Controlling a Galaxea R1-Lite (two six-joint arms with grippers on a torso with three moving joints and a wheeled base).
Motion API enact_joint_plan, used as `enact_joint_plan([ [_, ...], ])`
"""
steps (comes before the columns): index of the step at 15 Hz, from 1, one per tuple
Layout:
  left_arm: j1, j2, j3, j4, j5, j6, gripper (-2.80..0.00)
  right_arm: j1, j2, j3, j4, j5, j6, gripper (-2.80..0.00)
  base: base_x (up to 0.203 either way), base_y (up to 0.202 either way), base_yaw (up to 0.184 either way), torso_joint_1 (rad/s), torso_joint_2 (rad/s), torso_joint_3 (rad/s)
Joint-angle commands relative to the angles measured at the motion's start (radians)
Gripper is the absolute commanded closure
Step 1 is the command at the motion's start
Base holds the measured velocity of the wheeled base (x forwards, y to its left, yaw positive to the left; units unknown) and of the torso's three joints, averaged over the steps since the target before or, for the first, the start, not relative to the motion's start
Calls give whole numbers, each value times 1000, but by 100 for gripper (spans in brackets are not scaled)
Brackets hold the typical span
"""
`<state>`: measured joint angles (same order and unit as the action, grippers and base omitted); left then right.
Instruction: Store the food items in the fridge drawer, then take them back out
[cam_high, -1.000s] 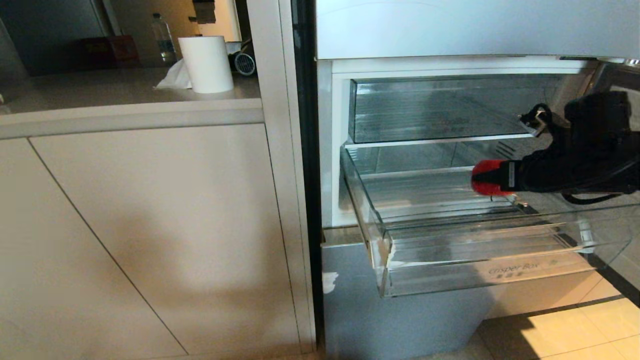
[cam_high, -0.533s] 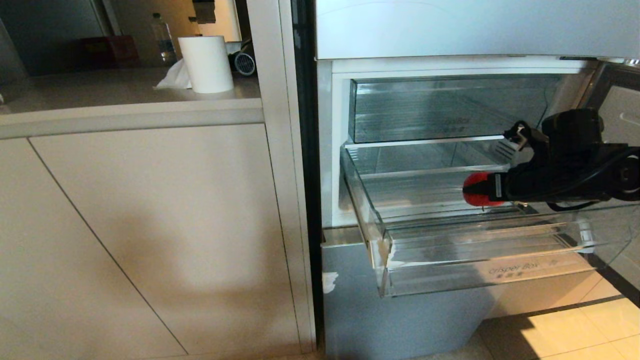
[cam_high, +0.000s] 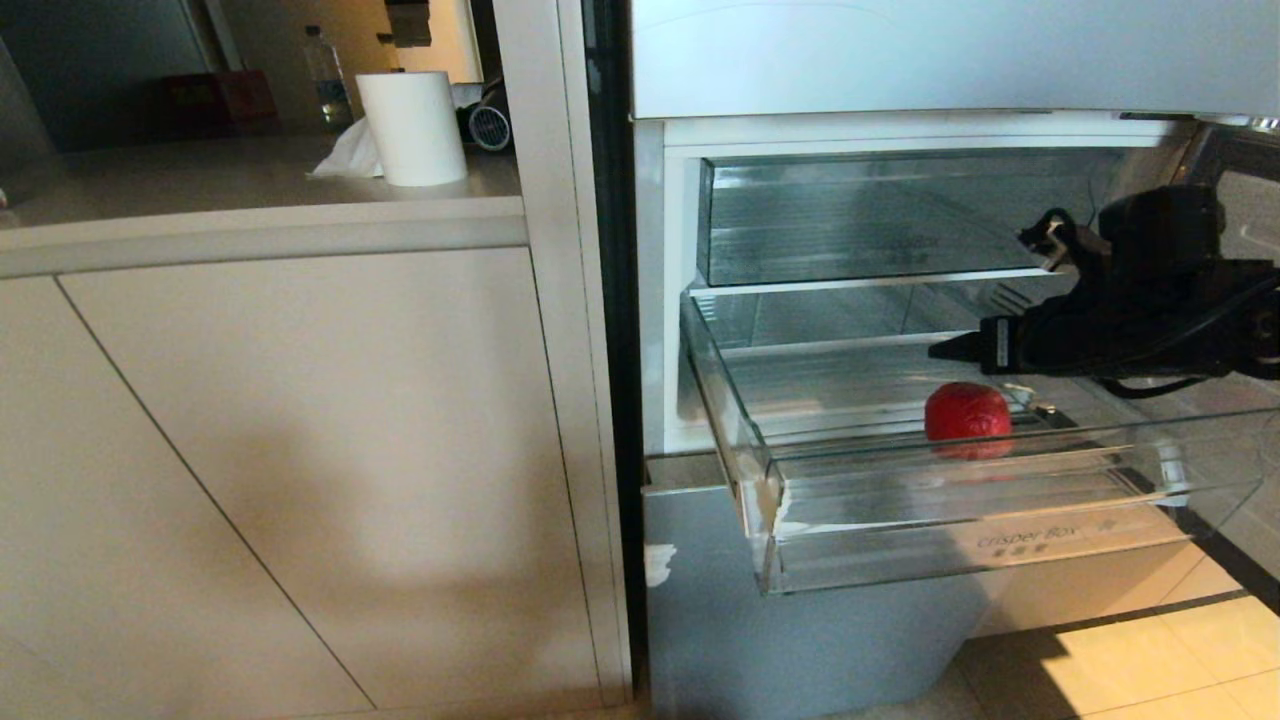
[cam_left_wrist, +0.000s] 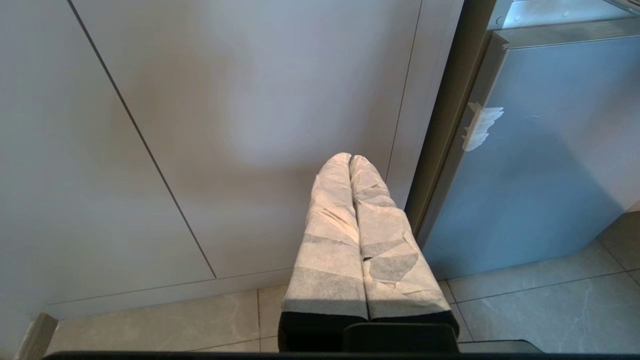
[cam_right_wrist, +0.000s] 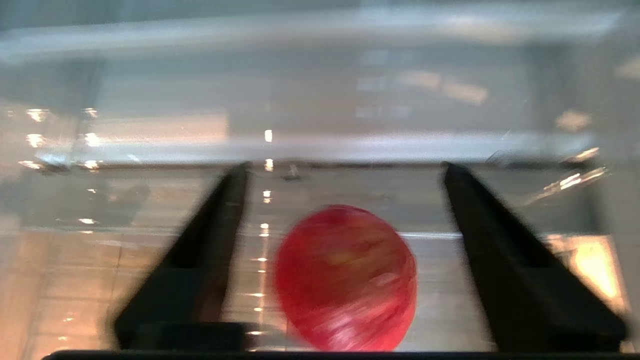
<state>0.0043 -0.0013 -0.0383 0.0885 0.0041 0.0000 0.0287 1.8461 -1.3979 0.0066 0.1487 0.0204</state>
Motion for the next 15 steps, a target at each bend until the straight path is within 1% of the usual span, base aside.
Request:
enact_joint_plan([
  [1,1,0,0,0,0,0,0,0,-153,8,2,-7,2,0,0,0,0,0,0,0],
  [4,0,0,0,0,0,0,0,-1,-366,96,5,-26,15,0,0,0,0,0,0,0],
  [7,0,0,0,0,0,2,0,0,-667,296,4,-39,15,0,0,0,0,0,0,0],
  [10,0,0,0,0,0,0,0,-1,-1007,584,4,-75,14,0,0,0,0,0,0,0],
  [12,0,0,0,0,0,0,0,-1,-1225,801,4,-99,11,0,0,0,0,0,0,0],
  [15,0,0,0,0,-1,0,0,-2,-1467,1113,5,-124,5,0,0,0,0,0,0,0],
])
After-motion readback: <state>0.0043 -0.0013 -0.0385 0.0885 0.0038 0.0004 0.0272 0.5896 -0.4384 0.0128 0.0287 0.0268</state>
